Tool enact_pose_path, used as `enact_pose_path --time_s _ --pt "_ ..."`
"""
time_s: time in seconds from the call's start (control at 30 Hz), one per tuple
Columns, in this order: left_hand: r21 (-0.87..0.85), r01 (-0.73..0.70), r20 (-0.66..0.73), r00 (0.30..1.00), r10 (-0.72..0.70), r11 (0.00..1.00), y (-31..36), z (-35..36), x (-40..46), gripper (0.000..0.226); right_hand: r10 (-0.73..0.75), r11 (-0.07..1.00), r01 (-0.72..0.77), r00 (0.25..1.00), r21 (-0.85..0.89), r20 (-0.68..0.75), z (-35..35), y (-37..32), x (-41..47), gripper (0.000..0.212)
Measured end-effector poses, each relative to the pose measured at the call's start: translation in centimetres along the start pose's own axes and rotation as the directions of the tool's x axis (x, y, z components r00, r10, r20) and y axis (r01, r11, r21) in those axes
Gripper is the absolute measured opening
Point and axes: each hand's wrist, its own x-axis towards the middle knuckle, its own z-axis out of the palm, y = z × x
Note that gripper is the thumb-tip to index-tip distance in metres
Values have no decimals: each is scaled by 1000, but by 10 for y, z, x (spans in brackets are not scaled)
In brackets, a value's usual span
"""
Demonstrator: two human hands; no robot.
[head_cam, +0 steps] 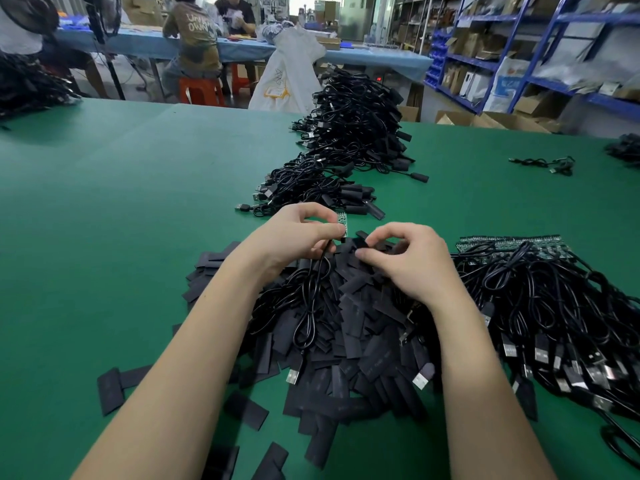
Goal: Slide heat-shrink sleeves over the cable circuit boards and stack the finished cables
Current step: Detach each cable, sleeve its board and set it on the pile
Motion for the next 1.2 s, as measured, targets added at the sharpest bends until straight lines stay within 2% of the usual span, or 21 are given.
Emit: enact_pose_path --time_s 0.1,0.27,0.4,0.5,0.67,0.8,0.87,1.03,1.2 --pt "-38 5 5 1000 -5 999 1 6 -1 9 19 968 -22 1000 250 17 -1 0 1 17" --pt "-178 14 38 999 -7 984 1 19 -2 12 20 927 -23 1000 373 11 6 -4 1 20" --pt "-215 7 -1 1000 -8 977 0 18 -1 15 25 824 -118 985 555 173 0 -3 -2 23" --pt "-265 20 10 1000 -18 964 1 15 -1 14 45 754 -178 974 632 221 -2 -1 -3 28" --pt "-178 6 -28 1000 -11 984 1 12 0 18 122 800 -224 969 557 214 -5 -1 -1 26" --pt "-140 -2 -21 1000 -1 990 1 8 0 18 184 756 -276 960 594 211 -12 3 -1 17" --pt "-136 -13 -39 999 8 991 1 10 0 17 199 770 -273 962 577 189 -13 4 -1 16" --pt "-105 -16 -13 1000 15 994 3 13 -3 15 186 882 -249 964 399 191 -16 8 -1 17" --pt "-19 -8 21 1000 8 1000 5 16 -6 20 149 882 -224 967 414 205 -19 6 -1 22"
